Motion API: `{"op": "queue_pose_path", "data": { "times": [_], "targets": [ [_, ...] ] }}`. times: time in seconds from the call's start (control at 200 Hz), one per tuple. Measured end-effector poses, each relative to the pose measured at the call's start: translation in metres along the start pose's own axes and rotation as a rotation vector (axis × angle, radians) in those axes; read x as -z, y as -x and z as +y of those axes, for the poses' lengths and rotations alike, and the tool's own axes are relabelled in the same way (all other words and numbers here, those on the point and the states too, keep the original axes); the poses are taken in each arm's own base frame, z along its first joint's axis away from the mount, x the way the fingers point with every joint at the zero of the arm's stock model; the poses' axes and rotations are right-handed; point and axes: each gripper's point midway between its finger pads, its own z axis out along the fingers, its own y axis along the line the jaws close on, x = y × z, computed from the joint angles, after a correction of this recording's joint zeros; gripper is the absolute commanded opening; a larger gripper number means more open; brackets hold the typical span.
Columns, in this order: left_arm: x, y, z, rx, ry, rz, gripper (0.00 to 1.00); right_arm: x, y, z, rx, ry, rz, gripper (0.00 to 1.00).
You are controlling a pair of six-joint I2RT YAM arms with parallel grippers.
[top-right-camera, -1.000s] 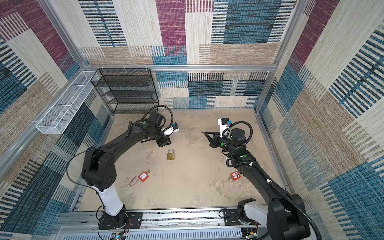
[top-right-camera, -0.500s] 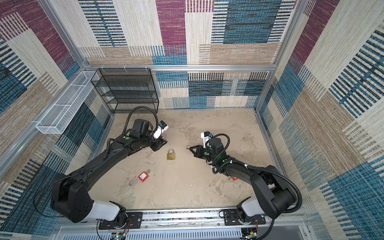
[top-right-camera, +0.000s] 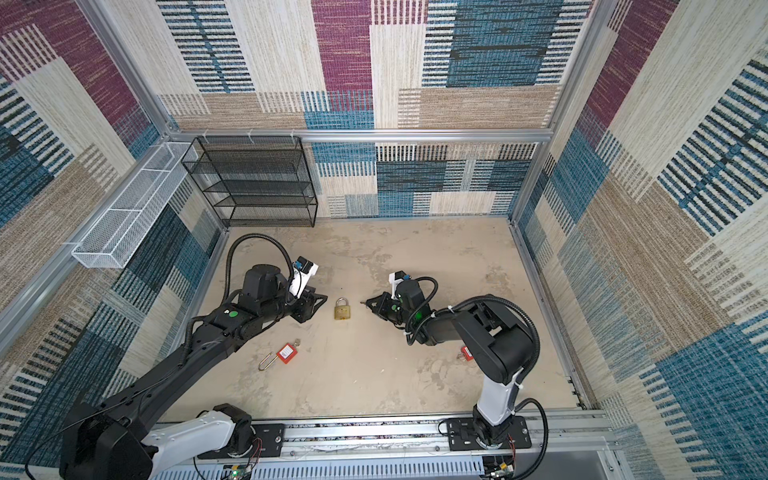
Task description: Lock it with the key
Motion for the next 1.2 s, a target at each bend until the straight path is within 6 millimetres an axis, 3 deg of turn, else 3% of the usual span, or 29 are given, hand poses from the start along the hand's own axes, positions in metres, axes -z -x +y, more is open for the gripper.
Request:
{"op": "queue_pose_path", "data": {
  "times": [0.21,0.481,0.997,1.202],
  "targets": [
    [0.001,-0.006,-0.001,0.007,-0.001,0.007,0.51,-0.019,0.002,0.003,-0.007,0.008,0.006,0.0],
    [0.0,-0.008,-0.001,0.009,-0.002,0.015,0.51,-0.028,0.001,-0.009,-0.036,-0.025,0.01,0.0],
    [0.006,-0.01,-0.002,0.01,0.001,0.018,0.53,-0.03,-0.007,-0.023,-0.077,-0.1,0.053,0.35],
    [0.011,-0.012,0.0,0.012,0.017,0.025,0.53,-0.026,-0.007,-0.017,-0.049,-0.115,0.064,0.39]
  ]
}}
